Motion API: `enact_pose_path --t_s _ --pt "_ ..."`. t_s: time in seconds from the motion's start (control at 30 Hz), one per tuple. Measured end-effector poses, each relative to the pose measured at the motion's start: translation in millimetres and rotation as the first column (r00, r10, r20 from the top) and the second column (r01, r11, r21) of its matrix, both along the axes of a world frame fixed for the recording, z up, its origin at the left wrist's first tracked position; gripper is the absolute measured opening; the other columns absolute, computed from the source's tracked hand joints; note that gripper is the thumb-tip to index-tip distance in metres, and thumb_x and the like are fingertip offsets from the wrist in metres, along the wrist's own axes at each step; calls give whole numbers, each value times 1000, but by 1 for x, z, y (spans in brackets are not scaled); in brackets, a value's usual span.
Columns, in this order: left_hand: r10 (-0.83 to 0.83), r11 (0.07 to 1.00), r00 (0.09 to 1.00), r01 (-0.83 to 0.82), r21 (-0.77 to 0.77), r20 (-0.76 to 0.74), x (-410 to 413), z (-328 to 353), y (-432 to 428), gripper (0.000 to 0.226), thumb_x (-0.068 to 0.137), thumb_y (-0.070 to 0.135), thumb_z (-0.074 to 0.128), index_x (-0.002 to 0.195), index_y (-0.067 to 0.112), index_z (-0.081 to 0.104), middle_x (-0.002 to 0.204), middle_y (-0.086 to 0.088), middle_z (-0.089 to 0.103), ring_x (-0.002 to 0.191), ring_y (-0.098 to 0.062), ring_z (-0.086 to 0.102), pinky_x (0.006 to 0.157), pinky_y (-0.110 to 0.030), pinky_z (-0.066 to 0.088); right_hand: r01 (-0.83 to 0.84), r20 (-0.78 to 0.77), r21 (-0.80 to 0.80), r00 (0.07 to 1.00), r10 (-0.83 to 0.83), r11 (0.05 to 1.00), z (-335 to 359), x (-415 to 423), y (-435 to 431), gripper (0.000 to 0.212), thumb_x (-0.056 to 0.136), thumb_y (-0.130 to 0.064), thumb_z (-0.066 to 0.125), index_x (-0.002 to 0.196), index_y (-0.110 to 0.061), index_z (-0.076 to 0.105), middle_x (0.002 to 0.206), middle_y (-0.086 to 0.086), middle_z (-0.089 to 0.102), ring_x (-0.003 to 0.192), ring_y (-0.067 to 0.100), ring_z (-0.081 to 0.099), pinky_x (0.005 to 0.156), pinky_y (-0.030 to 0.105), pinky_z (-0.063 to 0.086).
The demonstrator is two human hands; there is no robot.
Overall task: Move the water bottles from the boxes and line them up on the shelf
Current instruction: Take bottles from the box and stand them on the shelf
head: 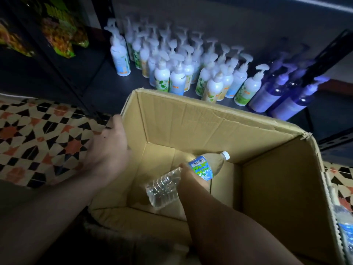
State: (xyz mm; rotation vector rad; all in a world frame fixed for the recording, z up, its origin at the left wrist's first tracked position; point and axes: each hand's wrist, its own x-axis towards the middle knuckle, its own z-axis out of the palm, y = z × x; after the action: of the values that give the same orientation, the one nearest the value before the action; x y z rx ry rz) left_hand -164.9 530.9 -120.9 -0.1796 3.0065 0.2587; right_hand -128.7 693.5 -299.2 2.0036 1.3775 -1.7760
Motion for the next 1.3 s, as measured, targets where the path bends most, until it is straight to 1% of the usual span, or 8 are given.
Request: enact_pose_path --t_s 0.2,0.37,0.47,0.7,0.8,0.97,1.13,1.3 --pt "8 1000 999 -8 10 32 -2 5 5 54 88 11 62 131 17 30 96 -14 63 81 -31 60 56 -39 47 164 -83 164 985 -152 973 76 5 -3 86 57 -29 93 121 -9 39 115 16 59 103 36 62 92 41 51" --pt "-7 1000 1000 7 -1 9 8 20 8 47 93 21 53 133 11 31 113 -19 64 98 -38 62 70 -40 43 136 -287 308 957 -44 942 131 29 -3 76 56 -26 92 115 -20 44 100 5 64 86 27 62 83 31 48" --pt "-50 988 984 74 134 -172 13 47 22 52 95 30 49 139 8 35 130 -19 55 117 -37 52 91 -46 44 108 -433 382 899 74 918 180 42 8 73 58 -27 93 116 -23 49 83 -9 63 73 15 61 80 25 45" --pt "-320 831 735 521 196 -598 26 161 92 64 94 50 31 141 9 47 149 -4 43 139 -21 37 113 -41 32 106 -581 643 714 392 759 305 60 68 73 59 -31 93 118 -24 51 94 -12 70 79 0 65 74 19 46" --pt "-360 799 663 582 150 -657 6 206 128 71 91 53 22 143 11 44 153 -3 40 142 -21 32 117 -41 28 190 -611 724 624 487 663 365 54 100 71 58 -24 94 115 -23 51 91 -14 68 75 -12 61 65 1 41" --pt "-416 758 616 642 120 -669 -29 269 198 63 96 48 27 147 12 36 154 -3 36 144 -19 28 116 -38 24 314 -581 807 575 576 501 454 30 160 74 58 -33 92 118 -28 49 87 -23 61 73 -15 56 65 -1 36" --pt "-488 734 642 668 120 -592 -67 292 265 68 99 53 33 153 13 24 159 -4 24 148 -20 19 121 -37 17 423 -547 837 618 564 348 512 -18 220 74 56 -39 87 118 -25 49 100 -8 64 91 14 61 79 25 46" --pt "-535 756 722 641 131 -439 -103 271 315 85 91 70 28 154 14 18 161 -3 20 149 -22 15 119 -43 20 458 -529 847 669 521 270 534 -75 275 81 47 -54 77 117 -25 47 101 -2 65 95 24 63 86 43 53"
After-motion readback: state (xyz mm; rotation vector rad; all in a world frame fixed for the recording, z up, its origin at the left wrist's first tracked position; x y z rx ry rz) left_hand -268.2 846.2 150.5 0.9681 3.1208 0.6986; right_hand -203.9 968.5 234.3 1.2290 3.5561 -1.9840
